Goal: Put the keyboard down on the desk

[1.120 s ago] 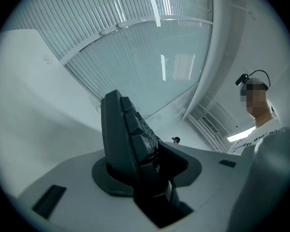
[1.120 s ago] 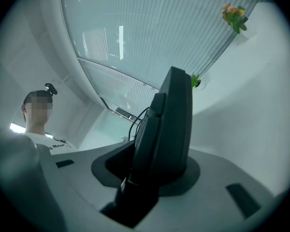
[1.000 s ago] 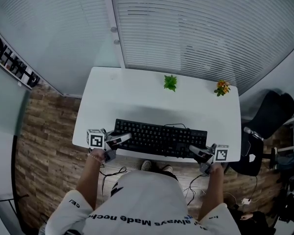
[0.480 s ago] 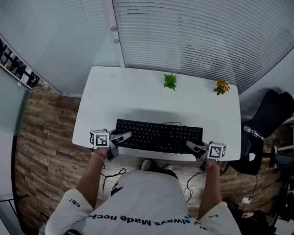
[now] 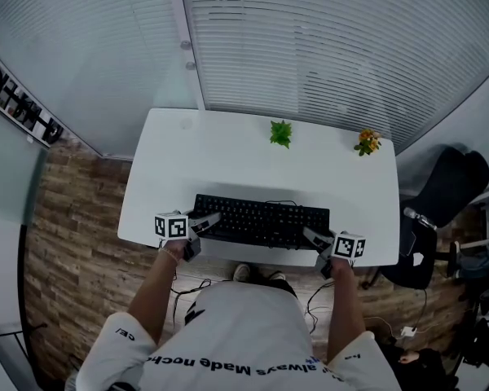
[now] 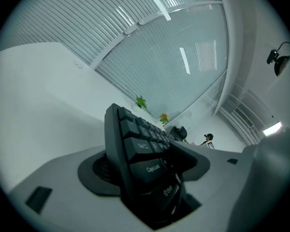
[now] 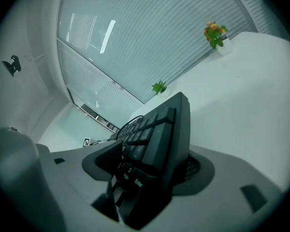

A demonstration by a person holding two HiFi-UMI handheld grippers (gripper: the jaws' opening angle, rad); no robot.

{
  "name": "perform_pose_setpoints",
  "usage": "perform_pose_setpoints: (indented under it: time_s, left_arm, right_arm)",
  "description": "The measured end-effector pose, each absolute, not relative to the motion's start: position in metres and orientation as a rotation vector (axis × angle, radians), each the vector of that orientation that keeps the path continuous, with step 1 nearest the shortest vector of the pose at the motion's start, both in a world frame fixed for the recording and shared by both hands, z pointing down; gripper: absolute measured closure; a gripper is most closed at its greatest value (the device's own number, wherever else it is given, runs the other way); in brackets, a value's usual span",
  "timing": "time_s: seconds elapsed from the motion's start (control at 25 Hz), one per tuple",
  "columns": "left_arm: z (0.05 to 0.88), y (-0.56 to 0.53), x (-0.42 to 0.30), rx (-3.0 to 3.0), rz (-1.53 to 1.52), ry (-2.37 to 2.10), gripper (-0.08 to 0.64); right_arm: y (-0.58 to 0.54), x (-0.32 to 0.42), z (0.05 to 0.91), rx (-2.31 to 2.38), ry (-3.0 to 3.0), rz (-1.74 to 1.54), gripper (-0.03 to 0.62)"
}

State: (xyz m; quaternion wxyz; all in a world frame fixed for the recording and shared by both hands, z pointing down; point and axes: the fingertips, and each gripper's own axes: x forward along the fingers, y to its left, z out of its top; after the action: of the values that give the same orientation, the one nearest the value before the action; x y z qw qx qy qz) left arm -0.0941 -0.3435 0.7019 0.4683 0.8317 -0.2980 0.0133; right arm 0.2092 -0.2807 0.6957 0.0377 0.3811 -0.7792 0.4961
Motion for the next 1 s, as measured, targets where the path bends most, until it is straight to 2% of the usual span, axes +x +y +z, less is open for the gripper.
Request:
perform_pose_setpoints:
  time_s: [0.2, 1.0]
  left_arm:
    - [0.720, -0.349, -0.094, 2.015, 0.072, -0.792, 0.221]
    - [0.769, -0.354, -0.102, 1.961, 0.233, -1.002, 0.175]
  right_arm:
    - [-0.287, 0.214, 0.719, 1.263, -2.307, 1.492, 0.224]
    - [-0.289, 0.228, 0.781, 1.479, -2.059, 1.388, 0.138]
